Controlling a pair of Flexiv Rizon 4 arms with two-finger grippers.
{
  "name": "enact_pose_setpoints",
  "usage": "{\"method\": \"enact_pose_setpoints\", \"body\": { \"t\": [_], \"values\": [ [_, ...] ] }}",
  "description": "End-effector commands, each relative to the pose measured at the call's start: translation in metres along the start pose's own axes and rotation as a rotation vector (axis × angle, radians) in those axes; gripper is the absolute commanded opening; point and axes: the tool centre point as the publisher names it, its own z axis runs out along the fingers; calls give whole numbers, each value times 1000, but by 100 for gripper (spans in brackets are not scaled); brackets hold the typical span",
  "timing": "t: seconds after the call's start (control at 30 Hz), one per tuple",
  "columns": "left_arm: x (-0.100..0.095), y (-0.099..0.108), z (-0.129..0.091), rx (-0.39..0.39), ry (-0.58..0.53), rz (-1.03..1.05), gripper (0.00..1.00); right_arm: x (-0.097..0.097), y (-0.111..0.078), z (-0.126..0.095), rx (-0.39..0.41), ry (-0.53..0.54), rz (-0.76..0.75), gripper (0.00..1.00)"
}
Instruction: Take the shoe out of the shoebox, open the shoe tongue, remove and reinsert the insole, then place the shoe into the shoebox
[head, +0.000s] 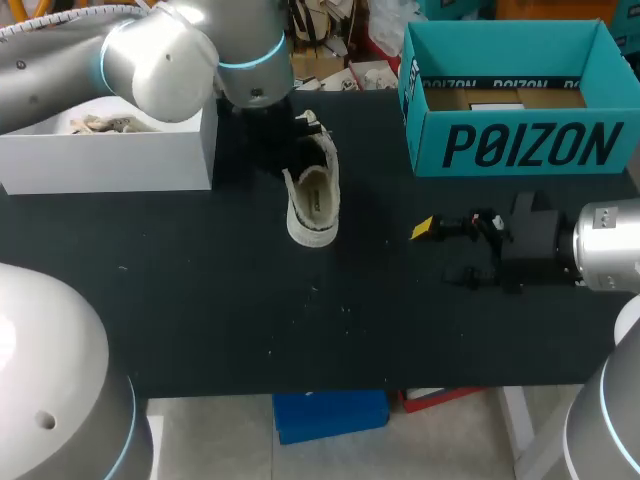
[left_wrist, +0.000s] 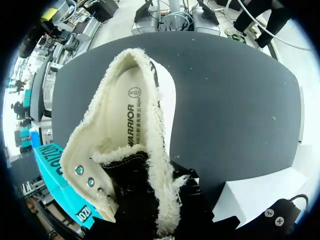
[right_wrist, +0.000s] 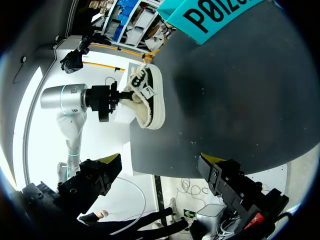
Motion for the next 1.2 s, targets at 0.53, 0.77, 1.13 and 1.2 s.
{"method": "enact_pose_setpoints", "body": {
  "t": [0.53, 0.77, 1.13, 1.2],
  "values": [
    [65, 101, -117, -144, 2, -467, 0, 0, 0, 0, 0, -1, 1, 100],
    [136, 140, -127, -194, 2, -688, 0, 0, 0, 0, 0, -1, 1, 100],
    [227, 179, -130, -236, 1, -891, 0, 0, 0, 0, 0, -1, 1, 100],
    [241, 188, -127, -237, -2, -919, 0, 0, 0, 0, 0, -1, 1, 100]
  ]
}}
